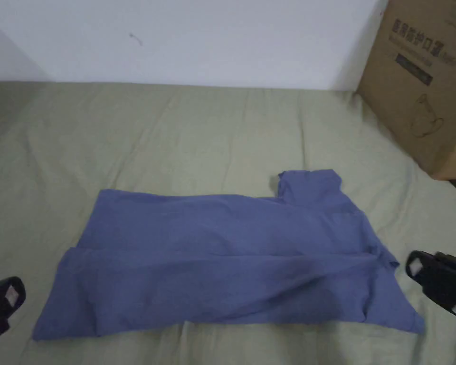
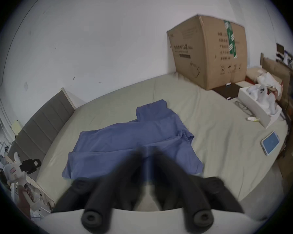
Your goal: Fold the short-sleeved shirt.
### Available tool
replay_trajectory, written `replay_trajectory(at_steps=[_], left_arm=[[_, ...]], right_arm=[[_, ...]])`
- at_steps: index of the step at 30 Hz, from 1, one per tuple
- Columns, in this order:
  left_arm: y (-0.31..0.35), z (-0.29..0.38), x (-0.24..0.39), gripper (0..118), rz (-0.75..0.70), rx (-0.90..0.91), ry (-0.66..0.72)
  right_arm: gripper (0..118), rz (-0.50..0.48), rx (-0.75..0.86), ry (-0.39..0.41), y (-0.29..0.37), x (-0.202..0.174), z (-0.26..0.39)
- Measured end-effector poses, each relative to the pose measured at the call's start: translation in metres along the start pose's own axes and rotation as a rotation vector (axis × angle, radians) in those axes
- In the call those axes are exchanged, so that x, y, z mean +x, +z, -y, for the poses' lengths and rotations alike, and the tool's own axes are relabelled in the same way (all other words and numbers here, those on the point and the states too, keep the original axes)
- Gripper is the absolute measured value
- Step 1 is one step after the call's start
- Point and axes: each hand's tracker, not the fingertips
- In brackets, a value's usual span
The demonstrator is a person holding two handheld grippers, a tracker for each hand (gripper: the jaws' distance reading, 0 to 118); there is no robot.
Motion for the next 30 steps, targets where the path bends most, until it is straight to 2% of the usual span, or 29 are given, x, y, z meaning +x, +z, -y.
replay_trajectory(at_steps=[1,3,6,7,8,9,10,11,12,14,16,18,19,20,22,25,28,30], left_arm=[[0.008,0.004,0.001,0,-0.009,0.024,-0.004],[0.007,0.001,-0.007,0,0.034,-0.014,-0.009],[-0.017,-0.011,-0.008,0,-0.026,-0.103,-0.063],[-0.036,-0.018,-0.019,0,-0.025,-0.183,-0.067],[-0.056,-0.019,-0.027,10,0.014,-0.228,-0.043],[-0.076,-0.019,-0.033,34,0.013,-0.278,-0.031],[-0.099,-0.017,-0.044,69,-0.03,-0.338,0.003],[-0.123,-0.013,-0.052,98,-0.053,-0.397,-0.012],[-0.14,-0.009,-0.056,103,-0.048,-0.444,-0.037],[-0.166,0.001,-0.059,101,-0.12,-0.498,-0.1],[-0.188,0.012,-0.063,102,-0.142,-0.557,-0.097],[-0.209,0.022,-0.067,117,-0.149,-0.615,-0.079],[-0.208,0.024,-0.067,118,-0.13,-0.594,-0.079],[-0.213,0.027,-0.062,118,-0.068,-0.599,-0.052],[-0.217,0.029,-0.056,118,-0.153,-0.605,-0.093],[-0.207,0.04,-0.043,118,-0.217,-0.526,-0.107],[-0.198,0.044,-0.034,118,-0.258,-0.521,-0.143],[-0.186,0.036,-0.029,105,-0.247,-0.51,-0.142]], right_arm=[[1,-0.019,-0.006,-0.025,0.006,-0.001,0.003],[1,-0.131,-0.052,-0.054,0.009,-0.005,0.005],[1,-0.106,-0.046,-0.018,0.011,-0.014,0.006],[1,-0.115,-0.054,-0.005,0.011,-0.016,0.006],[1,-0.126,-0.065,-0.003,0.01,-0.021,0.003],[1,-0.136,-0.071,-0.012,0.01,-0.022,0.004],[1,-0.148,-0.08,-0.024,0.009,-0.022,0.005],[1,-0.159,-0.092,-0.037,0.008,-0.023,0.006],[1,-0.165,-0.109,-0.046,0.006,-0.022,0.006],[1,-0.163,-0.134,-0.049,0.002,-0.021,0.01],[1,-0.162,-0.157,-0.046,-0.001,-0.018,0.014],[1,-0.156,-0.185,-0.045,-0.005,-0.016,0.017],[1,-0.151,-0.197,-0.047,-0.009,-0.015,0.019],[1,-0.148,-0.209,-0.054,-0.012,-0.009,0.021],[1,-0.145,-0.233,-0.079,-0.018,-0.004,0.023],[1,-0.149,-0.247,-0.146,-0.024,0.006,0.026],[1,-0.147,-0.251,-0.196,-0.025,0.016,0.026],[1,-0.144,-0.253,-0.215,-0.025,0.026,0.025]])
